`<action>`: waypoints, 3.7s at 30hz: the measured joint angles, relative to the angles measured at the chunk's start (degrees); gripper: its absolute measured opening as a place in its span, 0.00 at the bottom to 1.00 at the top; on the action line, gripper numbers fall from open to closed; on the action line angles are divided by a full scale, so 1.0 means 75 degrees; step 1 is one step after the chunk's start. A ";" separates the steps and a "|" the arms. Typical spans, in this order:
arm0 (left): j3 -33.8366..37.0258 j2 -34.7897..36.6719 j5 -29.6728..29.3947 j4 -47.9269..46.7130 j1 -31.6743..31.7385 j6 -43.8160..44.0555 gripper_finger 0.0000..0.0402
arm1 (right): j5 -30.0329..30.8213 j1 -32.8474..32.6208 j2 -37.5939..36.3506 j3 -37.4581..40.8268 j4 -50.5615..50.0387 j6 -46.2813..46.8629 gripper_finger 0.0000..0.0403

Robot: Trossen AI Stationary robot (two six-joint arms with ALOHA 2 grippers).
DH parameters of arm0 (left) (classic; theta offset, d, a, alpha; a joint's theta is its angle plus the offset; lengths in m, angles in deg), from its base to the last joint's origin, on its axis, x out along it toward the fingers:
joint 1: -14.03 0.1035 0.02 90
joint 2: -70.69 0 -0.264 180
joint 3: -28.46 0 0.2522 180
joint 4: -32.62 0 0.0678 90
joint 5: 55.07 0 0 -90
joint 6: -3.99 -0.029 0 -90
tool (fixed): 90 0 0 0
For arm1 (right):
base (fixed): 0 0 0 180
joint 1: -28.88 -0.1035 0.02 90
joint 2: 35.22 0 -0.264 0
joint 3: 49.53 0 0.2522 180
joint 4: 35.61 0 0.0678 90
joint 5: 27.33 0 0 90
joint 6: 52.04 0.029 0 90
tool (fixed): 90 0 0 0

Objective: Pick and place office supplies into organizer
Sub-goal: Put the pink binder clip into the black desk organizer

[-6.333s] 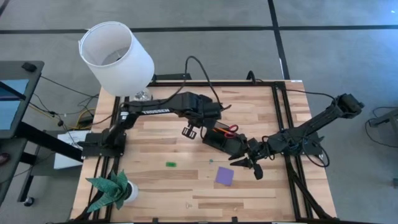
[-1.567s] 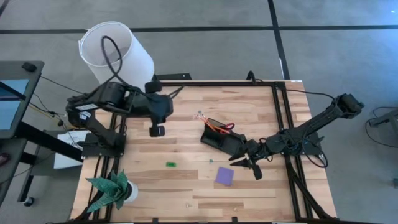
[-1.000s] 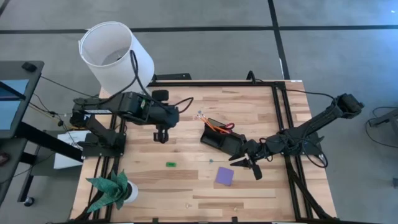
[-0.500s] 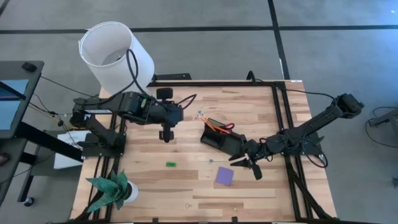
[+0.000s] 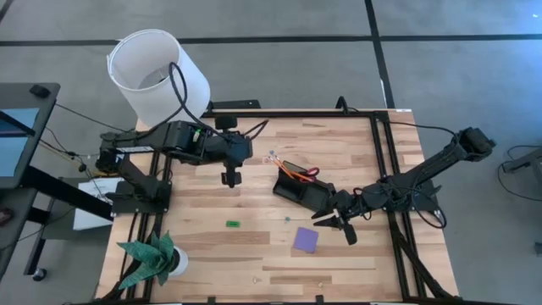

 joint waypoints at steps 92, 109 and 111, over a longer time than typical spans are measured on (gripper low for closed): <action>0.0000 -0.0009 0.0701 -0.0951 -0.1052 0.3448 0.30 | -0.0191 0.0006 -0.0003 0.0001 -0.0266 0.2178 0.23; 0.3668 0.0844 -0.3432 -0.1691 -0.2693 0.9108 0.30 | 0.0216 0.0252 0.0000 0.0000 0.0935 0.1800 0.23; 0.4420 0.0918 -0.3388 -0.1080 -0.2557 0.9706 0.30 | 0.0213 0.0269 -0.0003 0.0000 0.0925 0.1797 0.23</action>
